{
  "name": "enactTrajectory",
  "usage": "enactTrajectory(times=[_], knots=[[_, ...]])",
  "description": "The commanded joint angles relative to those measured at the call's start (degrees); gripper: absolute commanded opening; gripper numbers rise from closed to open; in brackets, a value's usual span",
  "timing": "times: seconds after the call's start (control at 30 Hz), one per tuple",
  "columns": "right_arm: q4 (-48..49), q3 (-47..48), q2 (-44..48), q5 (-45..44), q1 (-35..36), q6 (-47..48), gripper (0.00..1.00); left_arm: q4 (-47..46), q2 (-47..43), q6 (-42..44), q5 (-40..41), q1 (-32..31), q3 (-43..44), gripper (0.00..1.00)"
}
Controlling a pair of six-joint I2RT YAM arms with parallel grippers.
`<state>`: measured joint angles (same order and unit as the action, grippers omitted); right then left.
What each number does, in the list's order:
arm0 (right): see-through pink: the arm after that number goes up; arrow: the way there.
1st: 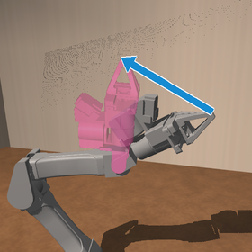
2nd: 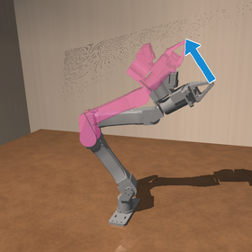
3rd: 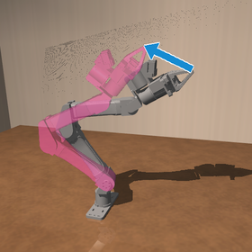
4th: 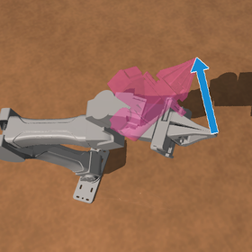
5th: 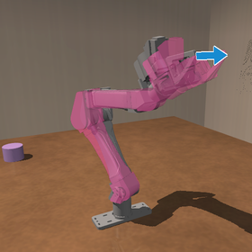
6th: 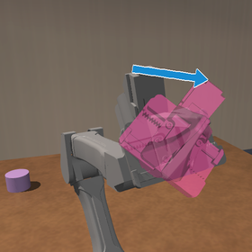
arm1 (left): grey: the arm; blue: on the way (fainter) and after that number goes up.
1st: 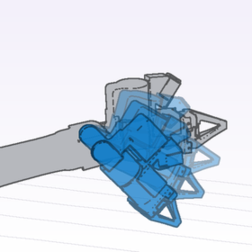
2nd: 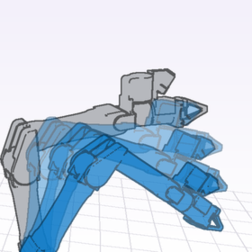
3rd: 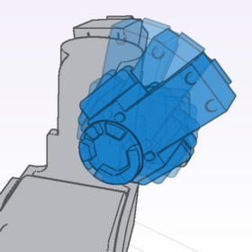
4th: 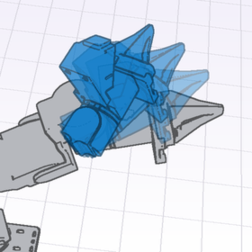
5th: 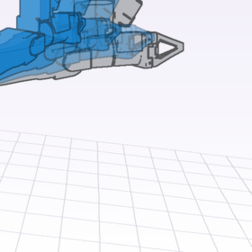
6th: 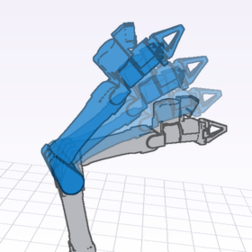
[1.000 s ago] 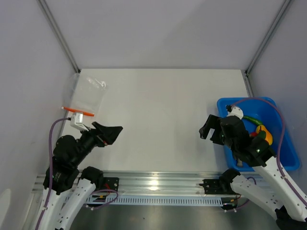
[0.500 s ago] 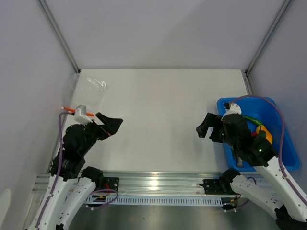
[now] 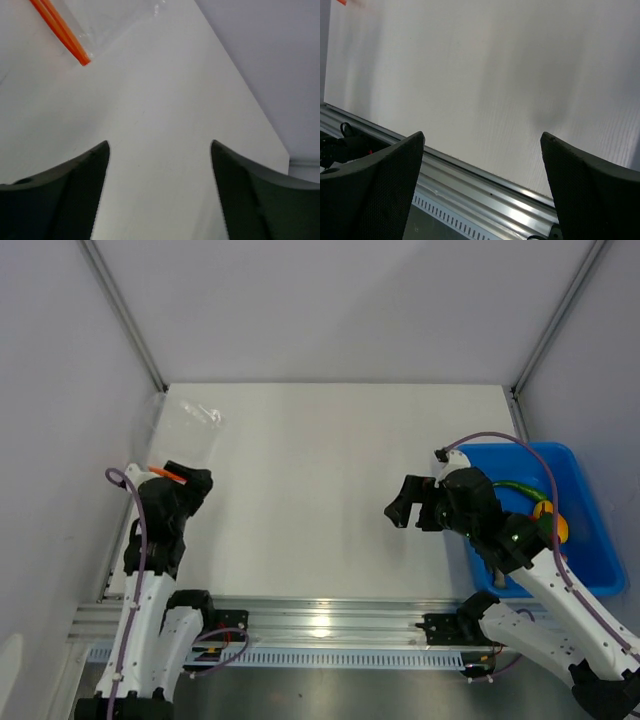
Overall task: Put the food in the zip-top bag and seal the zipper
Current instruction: Pick up the zipper food storage bag at the center of the board.
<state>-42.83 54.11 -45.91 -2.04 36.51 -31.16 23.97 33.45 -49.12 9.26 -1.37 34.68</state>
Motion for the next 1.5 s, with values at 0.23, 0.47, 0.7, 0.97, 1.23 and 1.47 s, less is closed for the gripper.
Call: enactTrajectory(times=[0.23, 0.47, 0.7, 0.97, 1.23, 1.47], knots=[[7.85, -2.43, 3.54, 4.86, -0.21, 5.4, 0.99, -21.57, 17.43, -10.37, -12.15, 17.43, -5.31, 0.73], [13.47, -5.23, 7.23, 7.58, -0.13, 6.72, 0.99, -46.87, 26.75, -18.38, -18.66, 23.77, -14.28, 0.85], [13.47, -6.29, 11.1, 5.3, -0.21, 6.72, 1.0, -53.01, 37.11, -13.36, -21.73, 28.87, -10.59, 0.89], [14.0, -7.87, 15.23, 3.28, -0.21, 6.81, 0.99, -63.32, 49.51, -11.78, -28.59, 33.0, -6.29, 0.82], [14.79, -8.76, 15.06, 3.01, -0.21, 6.81, 0.99, -68.44, 58.91, -13.45, -32.81, 34.24, -0.84, 0.76], [15.14, -8.58, 14.8, 2.31, -0.21, 7.34, 1.0, -71.69, 61.65, -14.69, -32.99, 34.24, -1.1, 0.71]])
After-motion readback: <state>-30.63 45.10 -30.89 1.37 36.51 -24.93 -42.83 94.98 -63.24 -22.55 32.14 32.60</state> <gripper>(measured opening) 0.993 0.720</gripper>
